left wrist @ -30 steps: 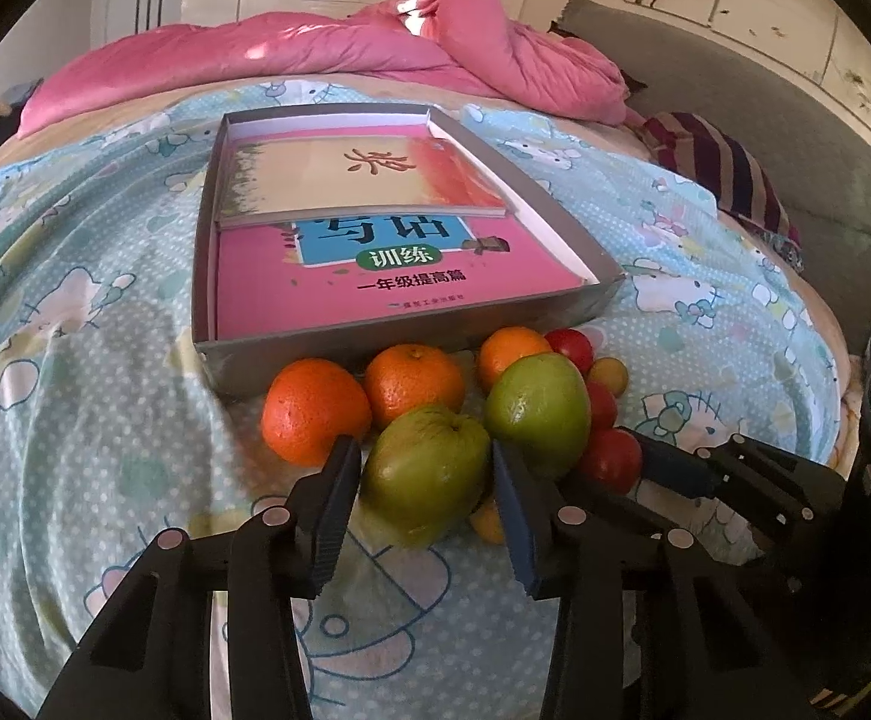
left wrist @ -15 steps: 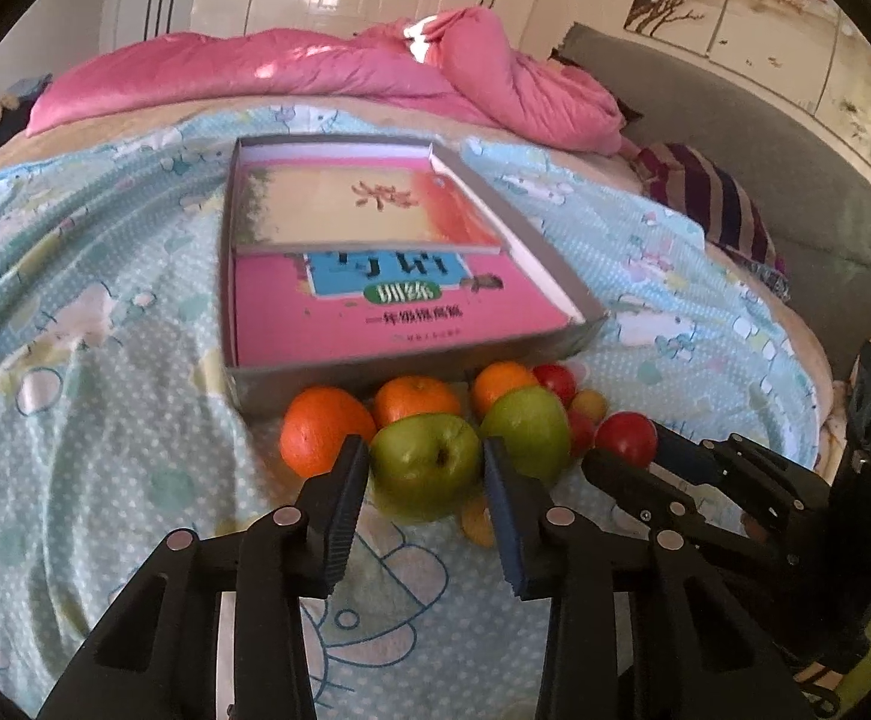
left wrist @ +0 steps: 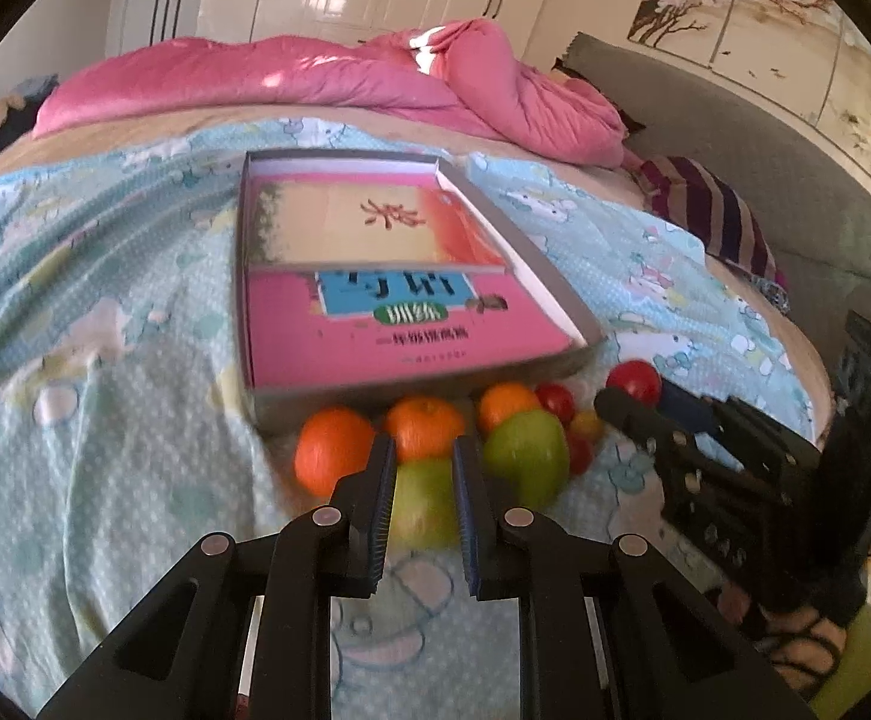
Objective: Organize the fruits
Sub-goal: 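Grasp the pale green apple with the left gripper while the right gripper grasps a red tomato, then lift the apple and tomato and carry both over the grey box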
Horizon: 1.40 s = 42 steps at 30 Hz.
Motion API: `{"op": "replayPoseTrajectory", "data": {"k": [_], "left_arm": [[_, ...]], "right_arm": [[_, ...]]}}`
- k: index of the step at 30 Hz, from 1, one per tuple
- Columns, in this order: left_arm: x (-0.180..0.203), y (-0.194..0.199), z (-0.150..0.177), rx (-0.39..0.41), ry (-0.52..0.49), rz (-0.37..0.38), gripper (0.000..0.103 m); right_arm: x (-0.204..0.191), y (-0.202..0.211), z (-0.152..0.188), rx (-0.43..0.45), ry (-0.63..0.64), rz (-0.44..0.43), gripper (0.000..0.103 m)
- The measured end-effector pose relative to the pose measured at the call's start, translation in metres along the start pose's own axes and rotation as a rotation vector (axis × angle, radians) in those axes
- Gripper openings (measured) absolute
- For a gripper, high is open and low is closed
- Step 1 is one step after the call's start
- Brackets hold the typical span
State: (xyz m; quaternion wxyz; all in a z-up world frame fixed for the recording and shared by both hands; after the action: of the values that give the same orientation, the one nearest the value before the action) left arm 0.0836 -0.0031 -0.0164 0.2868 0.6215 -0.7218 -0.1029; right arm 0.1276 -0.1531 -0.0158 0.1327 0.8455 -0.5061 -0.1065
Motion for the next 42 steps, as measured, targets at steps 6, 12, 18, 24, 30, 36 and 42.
{"op": "replayPoseTrajectory", "data": {"k": [6, 12, 18, 24, 30, 36, 42], "left_arm": [[0.003, -0.004, 0.02, -0.071, 0.013, 0.022, 0.038], [0.008, -0.016, 0.028, -0.102, -0.033, -0.031, 0.046], [0.005, -0.03, 0.025, -0.114, 0.0, -0.075, 0.049], [0.006, -0.032, 0.024, -0.108, 0.003, -0.073, 0.048], [0.013, -0.01, 0.003, -0.028, -0.005, -0.038, 0.044], [0.009, -0.011, -0.032, 0.032, -0.005, -0.055, 0.041], [-0.007, -0.037, -0.047, 0.032, 0.018, -0.092, 0.04]], "right_arm": [[0.002, 0.004, 0.002, 0.007, -0.006, -0.001, 0.032], [0.001, 0.006, 0.002, 0.012, -0.003, -0.001, 0.032], [0.0, 0.004, 0.001, 0.01, -0.006, -0.009, 0.032], [0.0, 0.002, 0.002, 0.006, -0.007, -0.01, 0.032], [0.004, 0.001, -0.005, 0.023, -0.035, -0.016, 0.032], [0.008, -0.006, -0.021, 0.053, -0.042, -0.011, 0.032], [0.008, -0.03, -0.033, 0.049, -0.043, -0.024, 0.032]]}}
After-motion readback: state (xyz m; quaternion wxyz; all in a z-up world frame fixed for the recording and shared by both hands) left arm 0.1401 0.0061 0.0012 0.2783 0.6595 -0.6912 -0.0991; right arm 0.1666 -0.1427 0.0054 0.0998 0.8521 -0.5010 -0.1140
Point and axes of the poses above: each gripper's, at about its wrist camera, not at the fingertips, and y roughly against the way its jaws point, x to its right, z to its underside, the point moved 6 cm from there along -y, roughly the way its jaws point, and after that the axes turned 15 degrees about x, right-handed, at the moved point
